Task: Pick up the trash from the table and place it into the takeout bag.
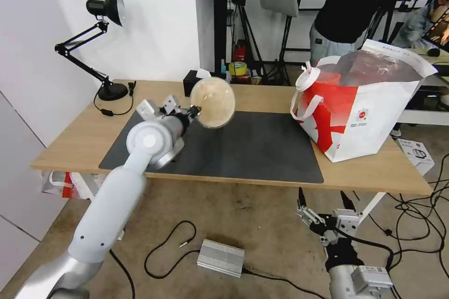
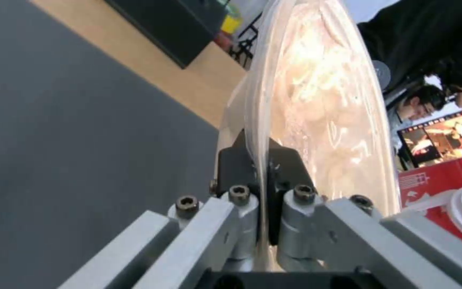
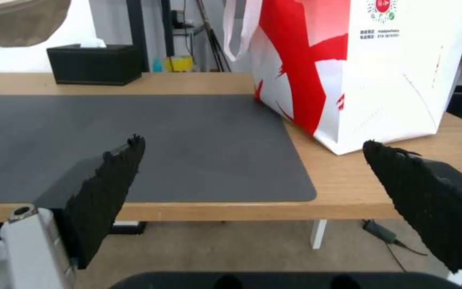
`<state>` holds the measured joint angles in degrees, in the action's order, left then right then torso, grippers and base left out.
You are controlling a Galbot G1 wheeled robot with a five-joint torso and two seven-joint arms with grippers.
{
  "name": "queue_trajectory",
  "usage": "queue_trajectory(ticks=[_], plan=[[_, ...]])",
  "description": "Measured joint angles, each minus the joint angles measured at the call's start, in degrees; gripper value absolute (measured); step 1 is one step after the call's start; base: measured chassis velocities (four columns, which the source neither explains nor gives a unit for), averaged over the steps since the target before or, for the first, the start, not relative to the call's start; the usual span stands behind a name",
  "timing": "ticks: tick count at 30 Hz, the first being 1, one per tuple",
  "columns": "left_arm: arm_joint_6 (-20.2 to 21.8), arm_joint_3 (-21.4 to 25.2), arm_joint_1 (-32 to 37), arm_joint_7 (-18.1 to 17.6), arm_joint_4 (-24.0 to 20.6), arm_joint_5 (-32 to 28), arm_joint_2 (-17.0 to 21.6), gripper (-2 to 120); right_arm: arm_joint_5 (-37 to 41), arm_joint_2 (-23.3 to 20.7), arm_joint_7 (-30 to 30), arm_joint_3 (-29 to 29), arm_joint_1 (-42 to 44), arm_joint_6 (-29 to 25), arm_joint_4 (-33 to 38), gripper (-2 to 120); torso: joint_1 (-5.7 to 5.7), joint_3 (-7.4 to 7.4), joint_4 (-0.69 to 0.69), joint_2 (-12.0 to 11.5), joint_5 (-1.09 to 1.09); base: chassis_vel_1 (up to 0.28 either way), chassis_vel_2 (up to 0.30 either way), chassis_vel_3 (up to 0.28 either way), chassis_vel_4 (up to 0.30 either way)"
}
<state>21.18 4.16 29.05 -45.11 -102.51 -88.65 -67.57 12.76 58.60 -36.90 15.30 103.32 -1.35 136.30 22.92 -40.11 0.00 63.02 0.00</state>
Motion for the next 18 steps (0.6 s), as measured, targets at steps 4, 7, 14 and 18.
queue_trajectory(ticks=[4,7,14,18], plan=[[-0.2,-1.9,-2.7,0.3,1.9,0.0,-0.7,0,0.0,0.0,0.0,0.0,0.0,0.0,0.0,100,0.0,0.0,0.0,0.0,0.0,0.0,0.0,0.0,0.0],[-0.2,-2.8,-4.2,0.4,3.1,0.0,-1.4,0,0.0,0.0,0.0,0.0,0.0,0.0,0.0,100,0.0,0.0,0.0,0.0,0.0,0.0,0.0,0.0,0.0],[-0.5,-5.2,-7.5,0.5,5.8,0.1,-3.4,0,0.0,0.0,0.0,0.0,0.0,0.0,0.0,100,0.0,0.0,0.0,0.0,0.0,0.0,0.0,0.0,0.0],[-0.5,-6.7,-10.0,0.5,8.2,0.1,-5.3,0,0.0,0.0,0.0,0.0,0.0,0.0,0.0,100,0.0,0.0,0.0,0.0,0.0,0.0,0.0,0.0,0.0]])
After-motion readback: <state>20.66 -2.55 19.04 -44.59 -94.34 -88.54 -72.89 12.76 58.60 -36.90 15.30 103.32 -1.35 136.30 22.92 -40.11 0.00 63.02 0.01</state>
